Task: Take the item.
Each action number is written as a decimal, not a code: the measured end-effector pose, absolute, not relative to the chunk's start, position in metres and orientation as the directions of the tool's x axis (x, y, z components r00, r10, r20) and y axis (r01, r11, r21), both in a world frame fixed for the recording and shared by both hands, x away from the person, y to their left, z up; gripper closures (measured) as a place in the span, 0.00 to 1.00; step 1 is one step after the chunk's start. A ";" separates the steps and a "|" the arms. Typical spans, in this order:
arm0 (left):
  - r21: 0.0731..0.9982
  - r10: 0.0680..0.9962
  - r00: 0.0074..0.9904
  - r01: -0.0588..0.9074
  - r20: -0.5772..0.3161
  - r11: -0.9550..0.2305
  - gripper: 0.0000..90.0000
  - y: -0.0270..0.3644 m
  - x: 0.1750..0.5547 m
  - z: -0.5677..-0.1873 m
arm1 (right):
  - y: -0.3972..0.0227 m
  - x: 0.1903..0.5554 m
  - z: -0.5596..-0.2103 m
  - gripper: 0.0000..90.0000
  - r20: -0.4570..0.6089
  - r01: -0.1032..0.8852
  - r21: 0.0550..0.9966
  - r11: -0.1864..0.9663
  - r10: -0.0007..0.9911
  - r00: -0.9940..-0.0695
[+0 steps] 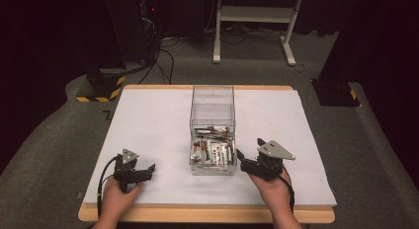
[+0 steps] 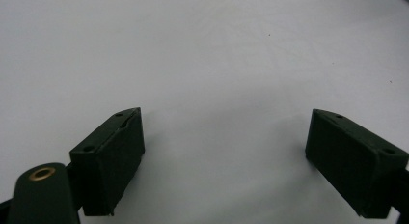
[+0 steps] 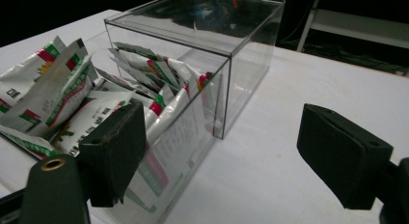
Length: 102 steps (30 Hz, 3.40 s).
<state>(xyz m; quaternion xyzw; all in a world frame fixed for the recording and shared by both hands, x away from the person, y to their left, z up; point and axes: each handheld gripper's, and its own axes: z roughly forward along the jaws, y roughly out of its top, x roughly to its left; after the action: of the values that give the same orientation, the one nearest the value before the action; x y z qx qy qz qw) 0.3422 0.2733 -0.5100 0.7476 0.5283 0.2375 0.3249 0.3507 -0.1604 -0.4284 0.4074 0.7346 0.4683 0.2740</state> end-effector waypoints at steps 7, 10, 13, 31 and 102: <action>0.735 0.943 0.331 0.636 0.014 -0.234 0.15 0.273 0.342 -0.510 | -0.148 0.352 -0.420 0.23 -0.019 0.329 0.915 0.235 0.838 -0.545; 0.735 0.943 0.331 0.637 0.014 -0.234 0.15 0.273 0.342 -0.510 | -0.140 0.352 -0.416 0.27 -0.018 0.317 0.918 0.238 0.824 -0.566; 0.735 0.943 0.331 0.637 0.014 -0.235 0.15 0.274 0.342 -0.510 | -0.134 0.352 -0.414 0.28 -0.016 0.314 0.918 0.241 0.815 -0.579; 0.736 0.944 0.329 0.636 0.011 -0.230 0.15 0.273 0.342 -0.510 | -0.095 0.346 -0.422 0.38 0.017 0.344 0.900 0.269 0.767 -0.642; 0.737 0.944 0.329 0.636 0.011 -0.230 0.15 0.273 0.342 -0.510 | -0.077 0.343 -0.434 0.98 0.089 0.377 0.894 0.241 0.729 -0.678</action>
<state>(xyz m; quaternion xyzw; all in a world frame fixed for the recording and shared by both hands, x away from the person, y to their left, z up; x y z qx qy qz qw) 0.3423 0.2733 -0.5100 0.7475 0.5286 0.2370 0.3251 0.3428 -0.0772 -0.4339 0.3603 0.7678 0.4997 0.1763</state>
